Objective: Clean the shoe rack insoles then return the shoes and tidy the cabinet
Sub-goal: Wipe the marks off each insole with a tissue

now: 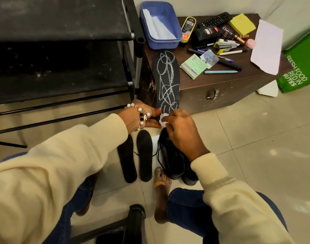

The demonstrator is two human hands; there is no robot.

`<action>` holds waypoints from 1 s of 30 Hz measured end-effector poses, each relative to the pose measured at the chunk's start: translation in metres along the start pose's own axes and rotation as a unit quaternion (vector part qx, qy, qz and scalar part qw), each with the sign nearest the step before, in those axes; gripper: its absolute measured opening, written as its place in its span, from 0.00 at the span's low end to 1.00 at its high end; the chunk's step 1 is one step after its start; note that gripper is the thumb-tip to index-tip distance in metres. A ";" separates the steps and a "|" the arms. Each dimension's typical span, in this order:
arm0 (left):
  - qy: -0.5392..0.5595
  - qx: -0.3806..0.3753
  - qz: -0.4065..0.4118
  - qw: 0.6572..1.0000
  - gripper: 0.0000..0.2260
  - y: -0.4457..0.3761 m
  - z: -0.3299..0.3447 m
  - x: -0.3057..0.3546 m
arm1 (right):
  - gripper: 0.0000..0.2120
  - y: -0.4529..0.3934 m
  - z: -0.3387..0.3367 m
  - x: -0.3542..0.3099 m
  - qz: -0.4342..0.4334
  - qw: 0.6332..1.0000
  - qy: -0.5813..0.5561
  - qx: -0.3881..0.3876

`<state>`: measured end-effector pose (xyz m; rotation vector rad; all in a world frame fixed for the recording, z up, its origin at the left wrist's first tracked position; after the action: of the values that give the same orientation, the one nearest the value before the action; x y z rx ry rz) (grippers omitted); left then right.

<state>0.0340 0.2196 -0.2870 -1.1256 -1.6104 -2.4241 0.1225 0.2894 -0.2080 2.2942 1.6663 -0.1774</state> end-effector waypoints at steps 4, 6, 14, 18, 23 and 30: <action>0.028 -0.014 -0.021 0.999 0.05 0.000 0.000 -0.003 | 0.14 -0.002 -0.011 0.024 0.072 0.996 -0.020 0.047; 0.030 -0.018 -0.026 0.999 0.04 0.000 0.001 -0.005 | 0.14 -0.002 -0.010 0.022 0.080 0.995 -0.016 0.054; -0.046 0.025 -0.033 0.998 0.08 0.005 -0.002 -0.004 | 0.13 -0.002 -0.018 0.031 0.129 0.984 -0.059 0.106; -0.047 0.052 0.005 0.998 0.08 0.008 -0.002 0.001 | 0.13 -0.003 -0.004 0.008 0.063 0.995 -0.051 0.056; -0.059 0.052 0.011 0.997 0.09 0.010 0.000 0.003 | 0.13 -0.003 -0.006 0.025 0.068 0.996 -0.042 0.038; -0.062 0.057 0.009 0.996 0.08 0.009 -0.002 0.004 | 0.12 -0.001 -0.002 0.008 0.060 0.994 -0.070 0.062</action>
<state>0.0334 0.2153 -0.2778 -1.2872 -1.7414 -2.2594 0.1237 0.2972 -0.2081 2.4029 1.4814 -0.4161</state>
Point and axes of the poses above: each hand's wrist, its own y-axis away from the middle knuckle, its own z-axis out of the palm, x = y × z, the point moved 7 cm from there along -y, towards the middle knuckle
